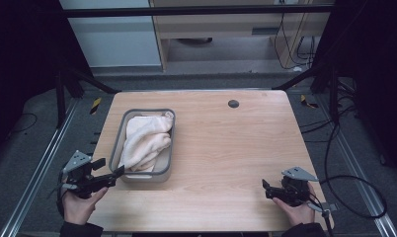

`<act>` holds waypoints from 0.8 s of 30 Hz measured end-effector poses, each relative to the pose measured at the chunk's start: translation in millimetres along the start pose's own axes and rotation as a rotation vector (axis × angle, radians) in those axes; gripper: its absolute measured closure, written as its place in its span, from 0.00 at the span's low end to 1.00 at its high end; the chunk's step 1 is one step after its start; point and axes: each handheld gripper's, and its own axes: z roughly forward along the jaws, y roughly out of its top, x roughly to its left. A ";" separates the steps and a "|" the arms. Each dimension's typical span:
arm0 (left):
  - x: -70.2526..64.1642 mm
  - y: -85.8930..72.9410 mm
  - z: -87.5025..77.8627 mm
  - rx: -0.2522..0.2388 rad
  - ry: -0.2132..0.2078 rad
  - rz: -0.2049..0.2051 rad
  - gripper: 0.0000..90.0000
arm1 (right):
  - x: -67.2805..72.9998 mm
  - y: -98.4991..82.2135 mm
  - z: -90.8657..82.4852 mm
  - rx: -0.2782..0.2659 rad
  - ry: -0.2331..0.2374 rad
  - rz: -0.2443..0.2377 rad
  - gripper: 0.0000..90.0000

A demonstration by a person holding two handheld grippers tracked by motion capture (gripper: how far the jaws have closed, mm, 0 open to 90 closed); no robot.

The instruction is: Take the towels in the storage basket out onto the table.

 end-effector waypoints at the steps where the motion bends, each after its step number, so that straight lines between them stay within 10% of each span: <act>1: -0.4 1.8 0.7 -0.001 -0.001 0.004 0.21 | 0.0 0.0 0.0 0.000 0.000 0.000 0.10; 24: 4.3 38.6 29.5 0.029 -0.021 0.035 0.22 | -0.8 1.0 0.3 -0.001 0.005 0.007 0.10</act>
